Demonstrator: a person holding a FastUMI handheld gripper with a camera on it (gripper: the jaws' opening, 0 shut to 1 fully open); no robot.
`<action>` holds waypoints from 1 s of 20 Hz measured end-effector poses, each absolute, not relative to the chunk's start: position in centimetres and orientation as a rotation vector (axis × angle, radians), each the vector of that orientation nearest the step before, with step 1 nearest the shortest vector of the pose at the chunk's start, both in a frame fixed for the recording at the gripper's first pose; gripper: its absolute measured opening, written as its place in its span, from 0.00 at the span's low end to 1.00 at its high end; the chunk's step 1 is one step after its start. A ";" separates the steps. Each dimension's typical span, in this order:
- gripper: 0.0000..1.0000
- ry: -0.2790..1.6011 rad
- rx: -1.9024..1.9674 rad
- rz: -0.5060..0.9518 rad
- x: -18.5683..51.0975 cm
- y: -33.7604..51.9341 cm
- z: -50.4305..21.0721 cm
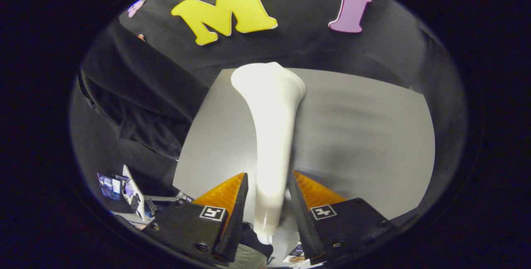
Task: Iron the clothes twice with a garment steamer, once on the left side and once on the right side.
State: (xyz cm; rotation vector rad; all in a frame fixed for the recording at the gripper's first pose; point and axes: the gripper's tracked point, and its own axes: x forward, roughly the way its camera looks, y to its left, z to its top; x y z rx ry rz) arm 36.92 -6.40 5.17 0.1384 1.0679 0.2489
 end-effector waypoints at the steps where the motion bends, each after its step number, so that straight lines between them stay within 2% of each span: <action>1: 0.59 1.074 0.132 0.230 37.1 -6.6 5.1; 3: 0.43 1.085 0.135 0.209 36.6 -6.7 4.5; 4: 0.42 1.095 0.141 0.208 36.3 -6.7 4.2; 9: 0.40 1.083 0.131 0.174 36.2 -6.6 3.6; 15: 0.38 0.930 -0.002 0.061 35.5 -6.1 3.3; 20: 0.30 0.860 0.139 0.011 34.4 -4.7 3.2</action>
